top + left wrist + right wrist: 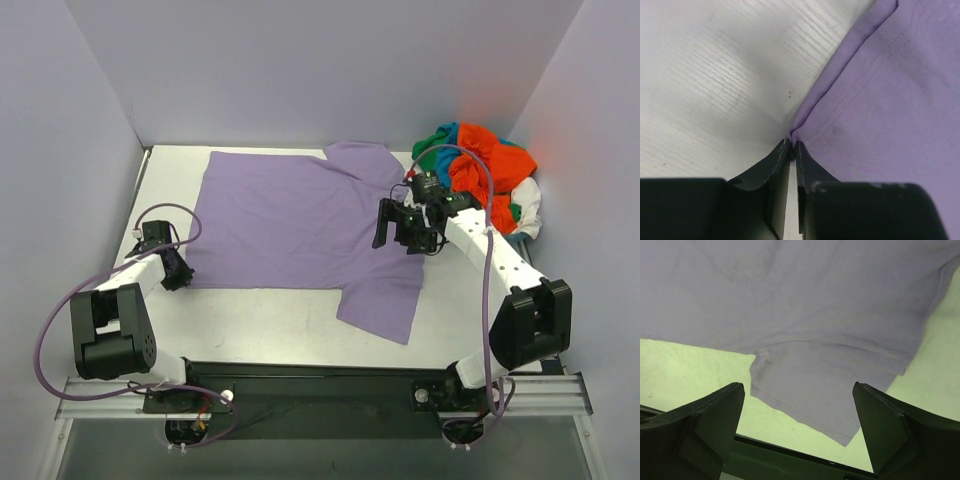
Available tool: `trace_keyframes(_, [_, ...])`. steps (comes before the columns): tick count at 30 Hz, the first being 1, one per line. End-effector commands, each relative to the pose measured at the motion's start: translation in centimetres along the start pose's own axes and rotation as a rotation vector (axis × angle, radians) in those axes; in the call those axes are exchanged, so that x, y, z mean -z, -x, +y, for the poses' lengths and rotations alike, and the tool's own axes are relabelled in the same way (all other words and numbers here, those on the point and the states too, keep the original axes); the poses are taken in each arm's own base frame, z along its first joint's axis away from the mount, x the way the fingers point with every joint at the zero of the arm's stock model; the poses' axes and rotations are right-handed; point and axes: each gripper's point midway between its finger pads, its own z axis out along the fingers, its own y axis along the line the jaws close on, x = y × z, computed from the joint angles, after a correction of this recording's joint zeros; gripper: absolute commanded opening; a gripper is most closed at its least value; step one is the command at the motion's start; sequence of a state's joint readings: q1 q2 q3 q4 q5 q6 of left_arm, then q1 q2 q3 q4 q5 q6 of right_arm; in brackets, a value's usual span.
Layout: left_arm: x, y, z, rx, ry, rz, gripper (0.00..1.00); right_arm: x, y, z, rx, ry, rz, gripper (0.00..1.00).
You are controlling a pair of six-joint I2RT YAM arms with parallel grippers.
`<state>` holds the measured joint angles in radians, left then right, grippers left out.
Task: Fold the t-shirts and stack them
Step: Flatten out the tshirt
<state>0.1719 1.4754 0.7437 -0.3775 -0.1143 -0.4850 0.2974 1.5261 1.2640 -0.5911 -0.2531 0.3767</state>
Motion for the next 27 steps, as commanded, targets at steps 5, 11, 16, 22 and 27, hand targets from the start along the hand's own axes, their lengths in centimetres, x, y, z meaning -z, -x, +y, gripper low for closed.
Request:
trace_keyframes(5, [-0.7,-1.7,-0.2,-0.013,-0.026,0.069,0.03,0.7,-5.3,-2.5,0.010,-0.078,0.045,0.93])
trace_keyframes(11, [0.2,-0.7,-0.5,-0.024,-0.047,0.047,0.00,0.2,-11.7,-4.0,-0.010,-0.111,0.128,0.82])
trace_keyframes(16, [0.4,-0.4,-0.5,-0.028,-0.062,0.046,0.00,-0.2,-16.3,-5.1,-0.070,-0.146,0.189,0.65])
trace_keyframes(22, [0.3,-0.5,-0.8,-0.021,-0.077,0.047,0.00,-0.6,-19.2,-6.6,-0.103,-0.207,0.221,0.54])
trace_keyframes(27, [0.5,-0.3,-1.0,-0.016,-0.087,0.035,0.00,-1.0,-20.4,-7.1,-0.107,-0.232,0.282,0.49])
